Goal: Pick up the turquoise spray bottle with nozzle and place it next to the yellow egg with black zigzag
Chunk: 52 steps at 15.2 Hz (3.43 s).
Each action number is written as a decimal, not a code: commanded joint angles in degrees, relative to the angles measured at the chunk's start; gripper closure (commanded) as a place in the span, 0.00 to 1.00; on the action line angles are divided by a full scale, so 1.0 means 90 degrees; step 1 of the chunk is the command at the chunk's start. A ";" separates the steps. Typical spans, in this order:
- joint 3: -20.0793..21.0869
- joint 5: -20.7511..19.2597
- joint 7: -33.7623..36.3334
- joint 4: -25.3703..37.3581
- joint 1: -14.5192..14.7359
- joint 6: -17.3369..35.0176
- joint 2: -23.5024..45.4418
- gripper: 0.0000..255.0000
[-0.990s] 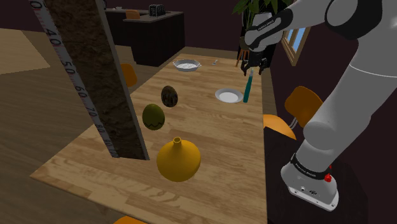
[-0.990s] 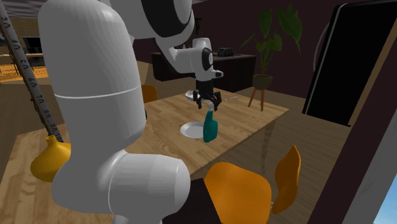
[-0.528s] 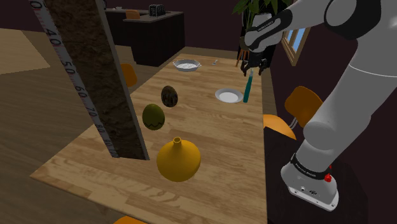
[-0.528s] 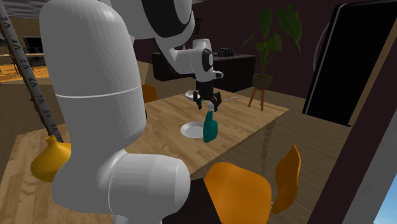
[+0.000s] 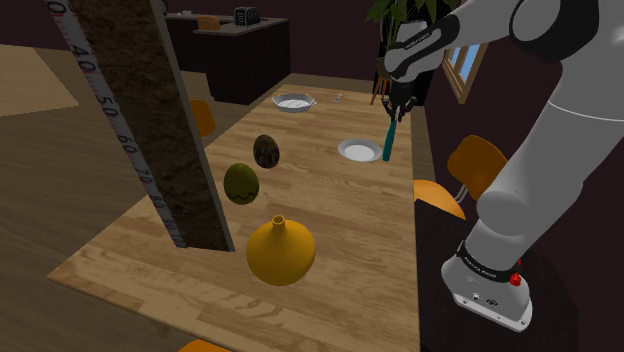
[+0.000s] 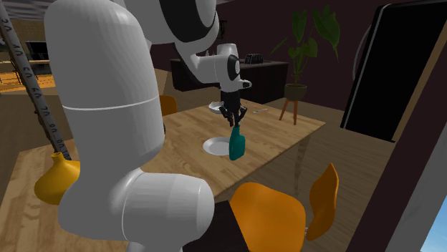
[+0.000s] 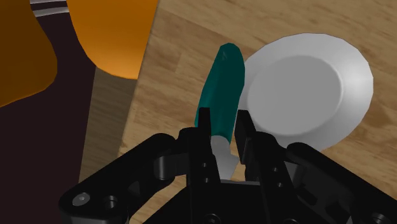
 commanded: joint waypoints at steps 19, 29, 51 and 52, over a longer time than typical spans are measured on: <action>0.0033 -0.0037 -0.0069 0.1007 0.0033 -0.1412 -0.0415 1.00; 0.0049 -0.0021 -0.0141 0.1796 0.0047 -0.2255 -0.0475 1.00; 0.0030 0.0114 -0.0399 0.4207 0.0029 -0.4236 -0.0046 1.00; 0.0026 0.0125 -0.0416 0.4348 0.0025 -0.4335 -0.0003 1.00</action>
